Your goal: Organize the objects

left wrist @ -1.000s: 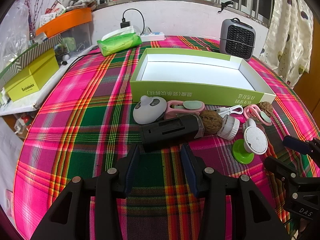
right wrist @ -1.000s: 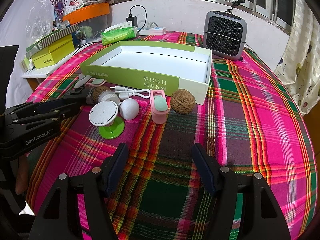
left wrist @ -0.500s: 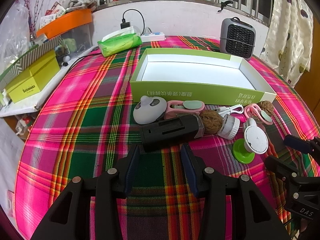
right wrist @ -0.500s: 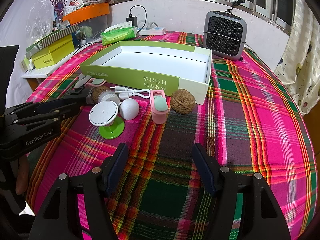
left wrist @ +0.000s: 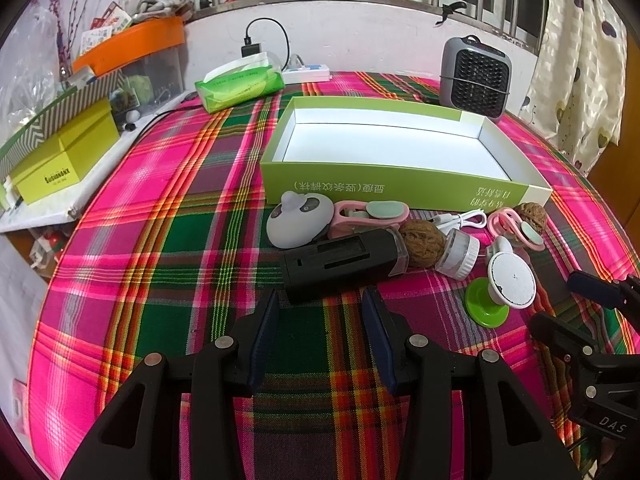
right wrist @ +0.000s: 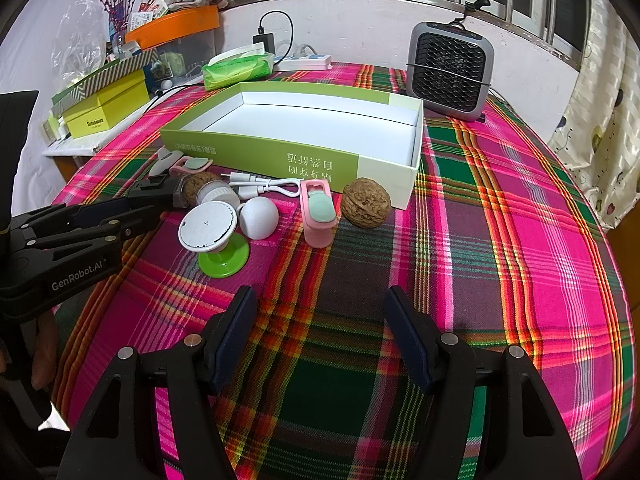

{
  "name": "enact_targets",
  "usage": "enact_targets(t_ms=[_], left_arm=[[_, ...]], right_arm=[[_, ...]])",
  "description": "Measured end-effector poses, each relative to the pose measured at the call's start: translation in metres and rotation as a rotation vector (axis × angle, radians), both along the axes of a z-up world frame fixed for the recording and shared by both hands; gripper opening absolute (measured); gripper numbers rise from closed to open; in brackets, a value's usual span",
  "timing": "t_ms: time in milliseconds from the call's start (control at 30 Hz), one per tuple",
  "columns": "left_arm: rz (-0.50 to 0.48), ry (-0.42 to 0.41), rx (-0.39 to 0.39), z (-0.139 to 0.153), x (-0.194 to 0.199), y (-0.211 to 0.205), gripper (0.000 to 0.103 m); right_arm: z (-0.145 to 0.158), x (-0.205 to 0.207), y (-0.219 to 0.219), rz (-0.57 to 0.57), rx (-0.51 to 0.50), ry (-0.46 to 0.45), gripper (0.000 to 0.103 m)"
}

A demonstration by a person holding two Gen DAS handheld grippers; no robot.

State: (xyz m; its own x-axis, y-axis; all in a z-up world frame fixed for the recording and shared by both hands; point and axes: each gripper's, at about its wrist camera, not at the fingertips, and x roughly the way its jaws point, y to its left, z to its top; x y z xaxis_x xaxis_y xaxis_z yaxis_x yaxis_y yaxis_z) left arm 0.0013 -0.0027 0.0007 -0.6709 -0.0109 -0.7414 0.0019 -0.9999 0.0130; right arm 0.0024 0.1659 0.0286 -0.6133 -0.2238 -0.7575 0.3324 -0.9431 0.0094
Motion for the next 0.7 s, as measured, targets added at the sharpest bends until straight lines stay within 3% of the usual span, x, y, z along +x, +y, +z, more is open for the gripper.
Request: enact_targets(t_ms=[700], left_arm=[[-0.003,0.0,0.004,-0.0001,0.0001,0.0004,0.042]], right_arm=[[0.0004,-0.0015,0.0024,0.01,-0.004,-0.004,0.067]])
